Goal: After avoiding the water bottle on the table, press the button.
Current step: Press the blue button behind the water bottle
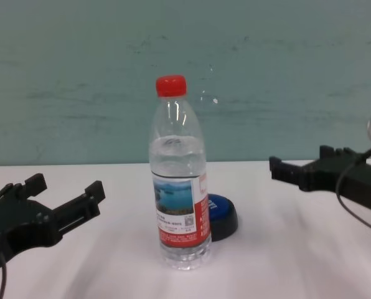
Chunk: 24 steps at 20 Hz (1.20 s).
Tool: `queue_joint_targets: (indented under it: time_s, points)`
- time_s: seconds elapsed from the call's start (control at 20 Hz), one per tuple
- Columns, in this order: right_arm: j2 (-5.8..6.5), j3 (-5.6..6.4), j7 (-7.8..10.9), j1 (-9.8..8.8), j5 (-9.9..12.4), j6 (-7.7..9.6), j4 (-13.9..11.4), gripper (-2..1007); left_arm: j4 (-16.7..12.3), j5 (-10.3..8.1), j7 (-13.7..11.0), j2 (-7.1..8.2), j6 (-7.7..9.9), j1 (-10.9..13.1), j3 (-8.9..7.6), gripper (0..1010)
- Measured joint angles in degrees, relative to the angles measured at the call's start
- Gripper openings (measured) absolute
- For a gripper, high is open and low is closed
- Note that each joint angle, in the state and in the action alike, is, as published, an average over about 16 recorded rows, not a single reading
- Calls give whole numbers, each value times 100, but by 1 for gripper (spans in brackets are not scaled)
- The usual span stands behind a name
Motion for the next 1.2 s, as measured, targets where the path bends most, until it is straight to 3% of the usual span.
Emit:
queue_joint_targets:
  time_s: [0.45, 1.2]
  points:
    - [-58, -114, 338, 580, 14, -44, 650, 1004, 0, 0, 0, 0, 0, 0, 0, 1010]
    - [-205, -443, 776, 1527, 178, -297, 1988, 1004, 0, 0, 0, 0, 0, 0, 0, 1010]
